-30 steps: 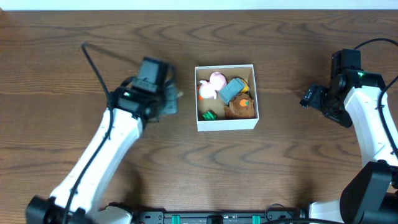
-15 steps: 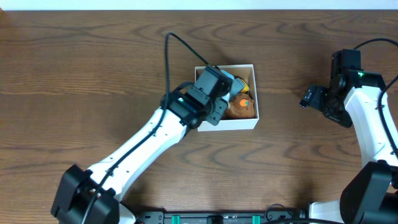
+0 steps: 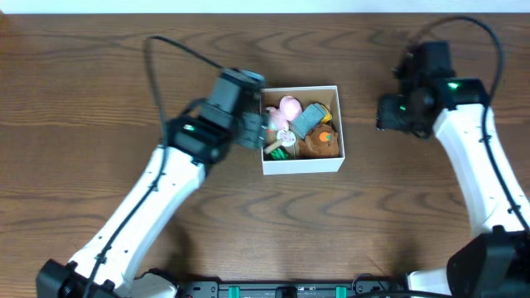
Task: Pack container
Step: 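Lift the stick toy with the left gripper and drop it into the box, then push the items down inside the box with the right gripper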
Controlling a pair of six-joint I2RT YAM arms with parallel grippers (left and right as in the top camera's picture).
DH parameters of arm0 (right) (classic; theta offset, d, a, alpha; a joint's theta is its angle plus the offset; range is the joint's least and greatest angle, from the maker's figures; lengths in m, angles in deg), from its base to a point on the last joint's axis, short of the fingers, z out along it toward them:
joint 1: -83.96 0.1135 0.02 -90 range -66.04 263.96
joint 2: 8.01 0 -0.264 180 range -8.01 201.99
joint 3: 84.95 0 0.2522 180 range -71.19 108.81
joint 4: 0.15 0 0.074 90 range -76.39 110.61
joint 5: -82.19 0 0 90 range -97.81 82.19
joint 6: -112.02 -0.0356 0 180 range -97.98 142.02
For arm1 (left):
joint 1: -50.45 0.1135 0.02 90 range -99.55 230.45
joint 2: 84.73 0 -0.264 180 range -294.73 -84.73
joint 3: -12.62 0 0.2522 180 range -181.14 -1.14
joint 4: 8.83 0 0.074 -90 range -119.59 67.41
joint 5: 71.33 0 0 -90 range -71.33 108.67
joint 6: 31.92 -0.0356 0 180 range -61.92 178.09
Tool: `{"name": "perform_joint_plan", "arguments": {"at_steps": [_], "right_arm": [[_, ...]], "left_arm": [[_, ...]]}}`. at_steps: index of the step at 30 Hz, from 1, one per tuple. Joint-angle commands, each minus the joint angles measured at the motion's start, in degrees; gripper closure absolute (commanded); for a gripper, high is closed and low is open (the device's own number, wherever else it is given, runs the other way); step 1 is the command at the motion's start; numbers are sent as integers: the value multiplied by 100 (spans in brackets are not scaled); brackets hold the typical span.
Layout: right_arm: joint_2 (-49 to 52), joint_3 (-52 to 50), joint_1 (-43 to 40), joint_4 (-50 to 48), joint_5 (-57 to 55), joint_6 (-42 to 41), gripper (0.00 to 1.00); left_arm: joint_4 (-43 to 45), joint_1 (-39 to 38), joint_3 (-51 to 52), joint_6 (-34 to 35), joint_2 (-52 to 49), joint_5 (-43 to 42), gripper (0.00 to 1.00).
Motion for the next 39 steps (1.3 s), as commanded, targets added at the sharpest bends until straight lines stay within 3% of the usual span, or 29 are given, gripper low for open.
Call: {"name": "perform_joint_plan", "arguments": {"at_steps": [1, 3, 11, 30, 39], "right_arm": [[-7, 317, 629, -125, 96, 538, 91], [-7, 323, 981, -267, 79, 538, 99], [153, 308, 1770, -479, -116, 535, 99], [2529, 306, 1971, 83, 549, 538, 99], [2691, 308, 1853, -122, 291, 538, 96]], "left_arm": [[-286, 656, -46, 798, 42, 264, 12], [-461, 1032, -46, 1062, 42, 262, 9], [-713, 1976, -46, 1318, 42, 153, 8], [-739, 2004, -39, 1316, 42, 155, 8], [-745, 2004, -39, 1316, 42, 155, 8]]}}
